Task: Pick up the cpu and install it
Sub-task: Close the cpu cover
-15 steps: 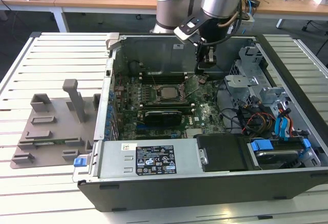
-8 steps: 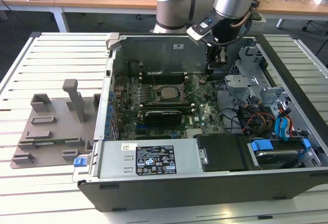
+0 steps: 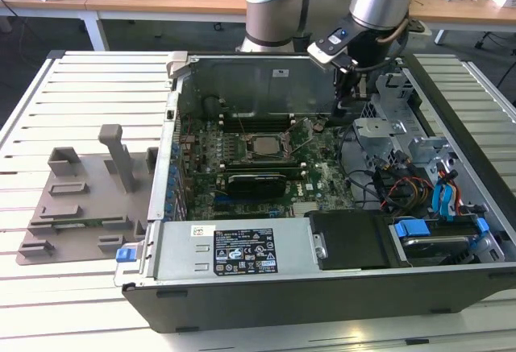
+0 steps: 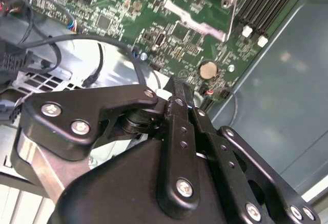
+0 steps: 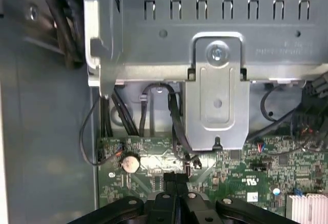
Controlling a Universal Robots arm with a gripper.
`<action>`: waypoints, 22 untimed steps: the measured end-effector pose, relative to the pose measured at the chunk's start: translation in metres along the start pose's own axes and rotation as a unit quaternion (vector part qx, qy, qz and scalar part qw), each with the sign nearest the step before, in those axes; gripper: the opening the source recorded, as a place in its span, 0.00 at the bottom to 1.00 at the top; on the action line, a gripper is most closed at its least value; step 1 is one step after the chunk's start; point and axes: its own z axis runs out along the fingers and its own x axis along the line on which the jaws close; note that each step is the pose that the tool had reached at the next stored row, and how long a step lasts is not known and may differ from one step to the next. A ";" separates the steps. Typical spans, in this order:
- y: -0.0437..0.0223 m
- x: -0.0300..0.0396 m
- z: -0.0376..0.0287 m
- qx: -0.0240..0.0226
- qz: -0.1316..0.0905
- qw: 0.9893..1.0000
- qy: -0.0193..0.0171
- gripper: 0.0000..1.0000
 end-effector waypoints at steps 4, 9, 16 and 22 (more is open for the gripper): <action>0.0092 0.0002 -0.0004 0.000 0.000 1.000 0.000 0.11; 0.0221 0.0007 0.0006 0.000 0.000 1.000 0.000 0.11; 0.0307 0.0011 0.0104 0.000 0.000 1.000 -0.001 0.11; 0.0134 0.0008 0.0114 -0.001 0.000 1.000 -0.001 0.11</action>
